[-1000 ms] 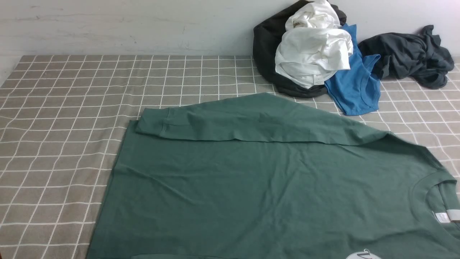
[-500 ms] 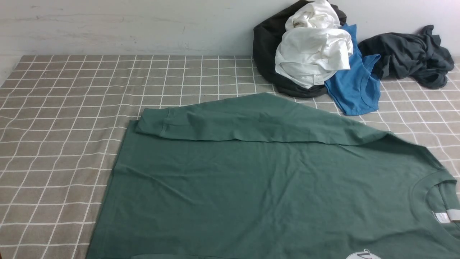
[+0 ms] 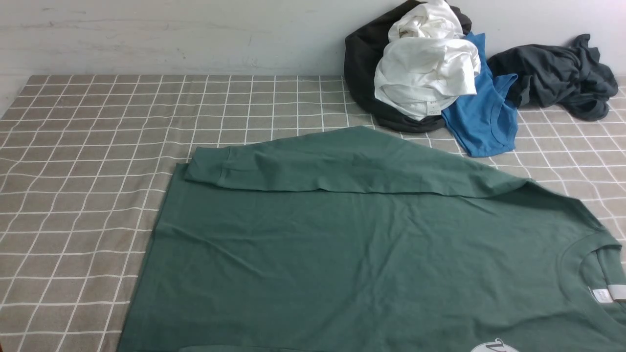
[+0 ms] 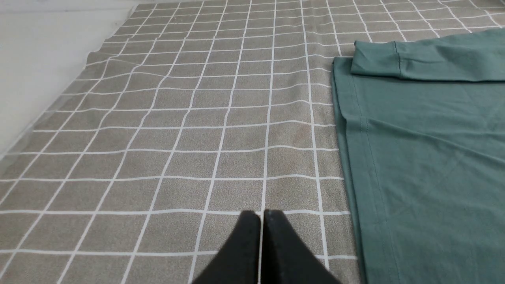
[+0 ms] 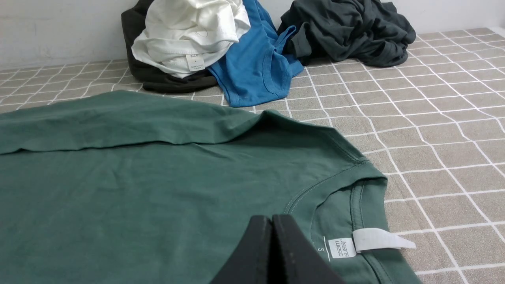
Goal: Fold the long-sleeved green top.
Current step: Use the left arm to clamp the cuff closest to it
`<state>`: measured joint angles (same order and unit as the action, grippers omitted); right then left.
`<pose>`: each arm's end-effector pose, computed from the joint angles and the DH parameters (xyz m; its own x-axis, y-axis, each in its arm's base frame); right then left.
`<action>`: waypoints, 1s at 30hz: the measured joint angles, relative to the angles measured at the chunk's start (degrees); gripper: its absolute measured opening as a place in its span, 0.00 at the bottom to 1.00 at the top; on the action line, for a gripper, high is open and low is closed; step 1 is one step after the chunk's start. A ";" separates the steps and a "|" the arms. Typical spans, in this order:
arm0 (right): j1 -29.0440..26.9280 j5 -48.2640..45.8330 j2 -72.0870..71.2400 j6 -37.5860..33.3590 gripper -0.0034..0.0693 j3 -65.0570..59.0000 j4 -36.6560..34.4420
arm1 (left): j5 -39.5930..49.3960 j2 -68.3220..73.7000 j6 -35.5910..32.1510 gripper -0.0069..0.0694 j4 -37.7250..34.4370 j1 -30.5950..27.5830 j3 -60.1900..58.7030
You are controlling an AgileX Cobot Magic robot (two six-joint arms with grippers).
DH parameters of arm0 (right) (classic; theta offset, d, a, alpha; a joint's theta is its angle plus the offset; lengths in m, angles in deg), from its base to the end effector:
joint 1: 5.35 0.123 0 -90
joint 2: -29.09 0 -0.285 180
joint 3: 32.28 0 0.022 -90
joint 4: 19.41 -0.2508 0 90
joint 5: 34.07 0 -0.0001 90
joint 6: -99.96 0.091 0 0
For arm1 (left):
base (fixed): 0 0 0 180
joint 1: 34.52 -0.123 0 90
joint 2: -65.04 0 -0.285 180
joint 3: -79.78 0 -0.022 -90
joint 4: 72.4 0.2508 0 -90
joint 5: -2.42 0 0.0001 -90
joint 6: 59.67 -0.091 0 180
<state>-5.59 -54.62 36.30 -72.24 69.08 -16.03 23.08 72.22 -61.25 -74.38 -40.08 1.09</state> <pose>0.0531 -0.0021 0.1731 -0.2789 0.0820 -0.9568 0.0467 0.9963 0.0717 0.0529 0.0040 0.1727 -0.2826 -0.0323 -0.9587 -0.0866 0.9962 -0.0080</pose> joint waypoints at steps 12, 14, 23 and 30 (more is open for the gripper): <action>0.05 0.00 0.00 0.00 0.03 0.00 0.00 | -0.19 0.00 -0.70 0.08 3.09 0.00 0.00; 0.05 0.00 0.00 0.00 0.03 0.00 0.00 | -0.96 0.00 0.86 0.08 2.95 0.00 0.00; 0.05 1.36 0.00 9.69 0.03 -0.06 -11.79 | -11.56 0.00 22.88 0.08 -21.47 0.00 -0.11; 0.05 5.84 0.00 20.21 0.03 -0.13 -35.11 | -12.03 0.00 27.45 0.08 -31.24 0.00 -0.12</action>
<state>-5.54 -48.78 36.30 -52.03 68.95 -51.14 11.05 72.22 -33.80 -105.62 -40.08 0.97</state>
